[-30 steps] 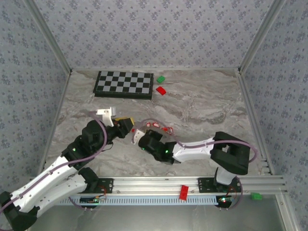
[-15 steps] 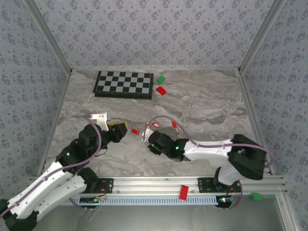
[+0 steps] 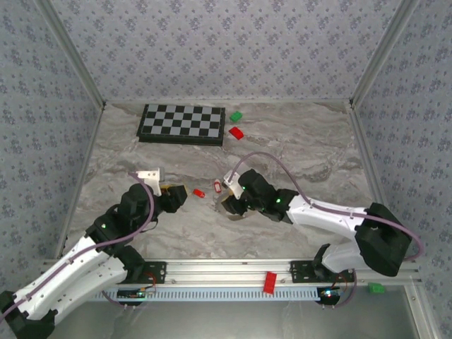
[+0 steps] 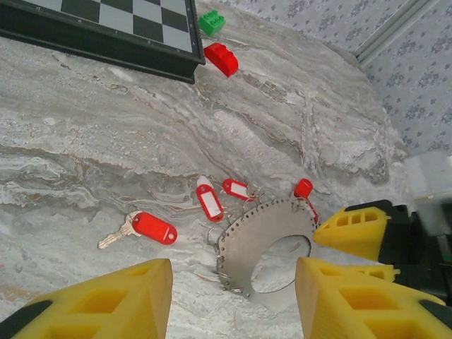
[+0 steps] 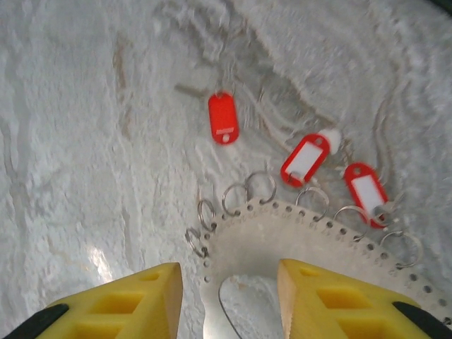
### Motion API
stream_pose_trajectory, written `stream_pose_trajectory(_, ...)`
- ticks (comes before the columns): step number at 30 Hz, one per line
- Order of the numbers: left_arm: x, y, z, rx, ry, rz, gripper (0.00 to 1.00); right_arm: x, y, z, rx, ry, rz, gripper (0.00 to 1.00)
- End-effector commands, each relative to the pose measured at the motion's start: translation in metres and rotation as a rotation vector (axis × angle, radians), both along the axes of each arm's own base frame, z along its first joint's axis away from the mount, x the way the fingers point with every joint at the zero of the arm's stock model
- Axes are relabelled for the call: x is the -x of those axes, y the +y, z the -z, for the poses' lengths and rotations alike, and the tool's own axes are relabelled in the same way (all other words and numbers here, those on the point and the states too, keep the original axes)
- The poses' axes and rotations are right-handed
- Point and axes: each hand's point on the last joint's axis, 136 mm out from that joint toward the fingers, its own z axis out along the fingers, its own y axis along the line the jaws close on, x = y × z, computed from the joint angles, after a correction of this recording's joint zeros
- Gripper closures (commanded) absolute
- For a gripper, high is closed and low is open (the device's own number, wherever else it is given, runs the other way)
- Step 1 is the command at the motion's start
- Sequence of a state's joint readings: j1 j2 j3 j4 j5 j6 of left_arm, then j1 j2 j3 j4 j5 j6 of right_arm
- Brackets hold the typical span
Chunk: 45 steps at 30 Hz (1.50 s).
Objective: Put the keys on the keyring
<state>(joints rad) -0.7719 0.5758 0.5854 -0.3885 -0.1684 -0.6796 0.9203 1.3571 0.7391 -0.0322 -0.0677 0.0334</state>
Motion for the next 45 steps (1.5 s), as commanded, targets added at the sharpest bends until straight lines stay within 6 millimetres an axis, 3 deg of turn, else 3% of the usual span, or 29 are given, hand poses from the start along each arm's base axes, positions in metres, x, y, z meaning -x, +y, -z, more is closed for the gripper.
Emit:
stream_pose_trajectory(1, 0.002, 0.001, 0.0, -0.009, -0.01, 0.014, 0.51, 0.01, 0.003, 0.017, 0.085, 0.029, -0.128, 0.61)
stream_pose_trajectory(7, 0.004, 0.0, 0.0, 0.007, -0.014, 0.026, 0.5, 0.005, 0.014, 0.047, 0.202, 0.026, -0.197, 0.68)
stream_pose_trajectory(14, 0.005, 0.001, -0.001, 0.005, -0.016, 0.034, 0.5, 0.005, 0.032, 0.064, 0.269, 0.006, -0.262, 0.69)
stream_pose_trajectory(20, 0.006, 0.001, -0.001, 0.005, -0.018, 0.036, 0.5, 0.009, 0.034, 0.078, 0.292, 0.051, -0.293, 0.73)
stream_pose_trajectory(30, 0.005, 0.002, 0.002, -0.001, -0.016, 0.03, 0.5, 0.01, 0.037, 0.081, 0.284, 0.055, -0.304, 0.89)
stream_pose_trajectory(42, 0.005, 0.003, 0.002, -0.001, -0.012, 0.029, 0.49, 0.012, 0.042, 0.082, 0.26, 0.063, -0.318, 0.86)
stream_pose_trajectory(45, 0.005, 0.003, 0.003, -0.002, -0.009, 0.029, 0.49, 0.011, 0.043, 0.082, 0.26, 0.056, -0.315, 0.94)
